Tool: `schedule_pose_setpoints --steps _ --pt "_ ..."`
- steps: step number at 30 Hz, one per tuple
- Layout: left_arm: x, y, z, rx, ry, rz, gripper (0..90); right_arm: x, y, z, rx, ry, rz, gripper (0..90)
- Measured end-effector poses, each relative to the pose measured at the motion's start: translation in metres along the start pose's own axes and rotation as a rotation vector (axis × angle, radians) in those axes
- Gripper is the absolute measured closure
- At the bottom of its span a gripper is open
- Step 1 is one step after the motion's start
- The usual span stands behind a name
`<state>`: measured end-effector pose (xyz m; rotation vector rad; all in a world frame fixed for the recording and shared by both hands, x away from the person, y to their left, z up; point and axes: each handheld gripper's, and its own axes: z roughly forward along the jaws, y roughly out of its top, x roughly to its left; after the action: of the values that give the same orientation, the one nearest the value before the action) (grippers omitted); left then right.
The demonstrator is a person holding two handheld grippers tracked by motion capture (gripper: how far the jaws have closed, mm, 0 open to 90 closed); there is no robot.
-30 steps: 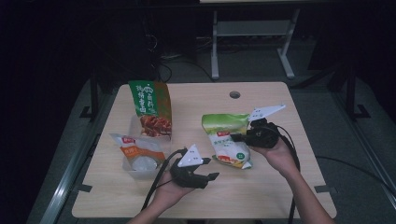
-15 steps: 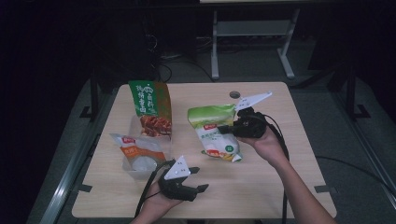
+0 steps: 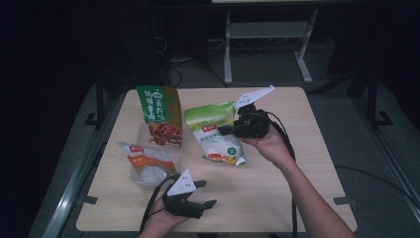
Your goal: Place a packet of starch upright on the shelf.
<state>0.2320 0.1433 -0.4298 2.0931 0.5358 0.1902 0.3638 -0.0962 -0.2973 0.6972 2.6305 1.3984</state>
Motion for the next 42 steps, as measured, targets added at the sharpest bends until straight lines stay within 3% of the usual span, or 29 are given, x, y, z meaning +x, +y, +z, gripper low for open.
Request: schedule_pose_setpoints --steps 10,18,23,30,35,39,42 --pt "0.000 -0.004 0.000 0.004 -0.005 0.009 31.1 0.008 0.026 0.013 -0.014 0.036 -0.014 89.7" --pt "-0.002 -0.006 -0.001 0.008 -0.010 0.015 30.5 0.016 0.048 0.033 -0.015 0.064 -0.061 89.7" --pt "-0.003 -0.006 -0.002 0.009 -0.015 0.009 30.3 0.018 0.061 0.048 -0.022 0.088 -0.074 89.8" --pt "-0.004 -0.006 -0.002 0.021 -0.021 0.037 30.0 0.019 0.071 0.071 -0.033 0.110 -0.074 89.8" --pt "-0.003 -0.007 -0.005 0.016 -0.020 0.021 29.9 0.019 0.075 0.090 -0.005 0.113 -0.069 89.8" --pt "-0.002 -0.007 -0.006 0.014 -0.018 0.022 29.9 0.019 0.078 0.104 -0.003 0.119 -0.051 89.7" --pt "-0.004 -0.007 -0.005 0.014 -0.025 0.022 29.8 0.021 0.083 0.115 -0.011 0.124 -0.064 89.8"
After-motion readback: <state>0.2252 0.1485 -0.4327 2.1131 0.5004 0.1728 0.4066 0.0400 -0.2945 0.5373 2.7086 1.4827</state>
